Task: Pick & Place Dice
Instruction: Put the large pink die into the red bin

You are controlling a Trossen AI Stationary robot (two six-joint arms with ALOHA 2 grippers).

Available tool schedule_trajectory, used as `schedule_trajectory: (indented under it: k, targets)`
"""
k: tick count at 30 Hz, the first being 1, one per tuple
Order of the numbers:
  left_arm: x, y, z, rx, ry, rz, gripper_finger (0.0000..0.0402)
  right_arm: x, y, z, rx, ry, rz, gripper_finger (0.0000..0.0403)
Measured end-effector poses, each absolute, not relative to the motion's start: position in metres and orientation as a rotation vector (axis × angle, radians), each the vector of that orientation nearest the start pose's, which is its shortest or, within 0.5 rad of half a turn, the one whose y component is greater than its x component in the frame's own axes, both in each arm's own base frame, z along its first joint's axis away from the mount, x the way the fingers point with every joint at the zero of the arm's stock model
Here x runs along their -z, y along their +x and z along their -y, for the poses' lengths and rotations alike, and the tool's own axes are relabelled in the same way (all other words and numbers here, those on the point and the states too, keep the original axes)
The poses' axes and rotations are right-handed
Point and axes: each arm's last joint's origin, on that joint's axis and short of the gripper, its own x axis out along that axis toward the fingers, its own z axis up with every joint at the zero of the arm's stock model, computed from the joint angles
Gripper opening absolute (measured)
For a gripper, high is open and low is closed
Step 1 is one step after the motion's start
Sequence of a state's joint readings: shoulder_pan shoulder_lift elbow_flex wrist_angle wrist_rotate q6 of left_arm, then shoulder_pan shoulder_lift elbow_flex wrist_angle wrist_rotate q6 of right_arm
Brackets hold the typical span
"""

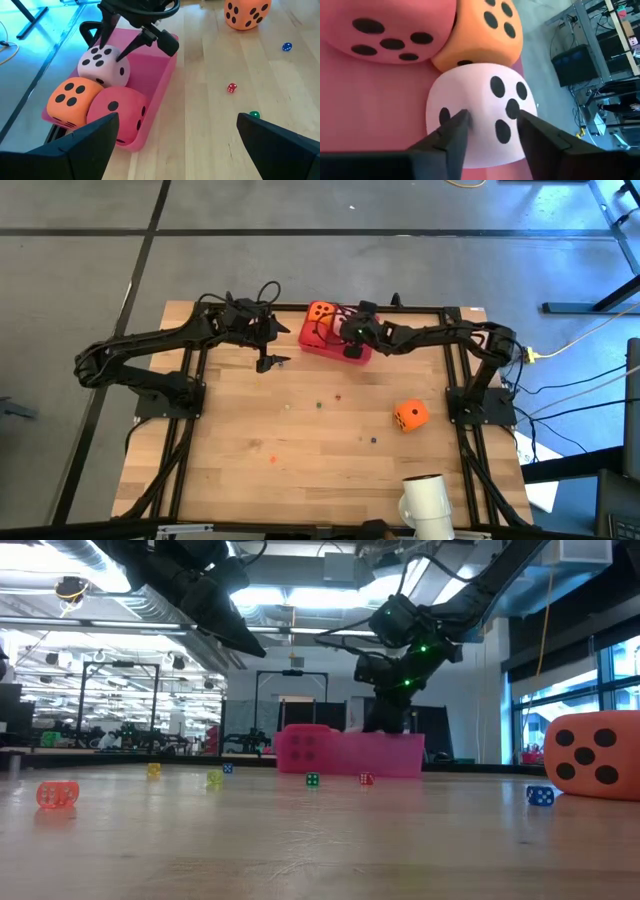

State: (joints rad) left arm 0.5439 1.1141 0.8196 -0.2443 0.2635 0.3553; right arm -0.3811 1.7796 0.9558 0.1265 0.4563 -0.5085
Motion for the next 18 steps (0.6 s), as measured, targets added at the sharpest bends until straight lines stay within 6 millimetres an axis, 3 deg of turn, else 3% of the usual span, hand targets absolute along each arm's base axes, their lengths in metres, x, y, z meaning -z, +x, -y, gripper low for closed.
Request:
schedule_trajectory:
  k: [9, 14, 18]
  targets:
    - [-0.278, 0.207, -0.117, -0.182, 0.13, -0.537, 0.04, -0.17, 0.331, 0.145, 0.646, -0.486, -0.824, 0.0223]
    - [-0.278, 0.207, -0.117, -0.182, 0.13, -0.537, 0.04, -0.176, 0.324, 0.132, 0.799, -0.602, -0.963, 0.022]
    - [-0.278, 0.207, -0.116, -0.182, 0.131, -0.537, 0.04, -0.175, 0.314, 0.12, 0.868, -0.571, -1.064, 0.0211]
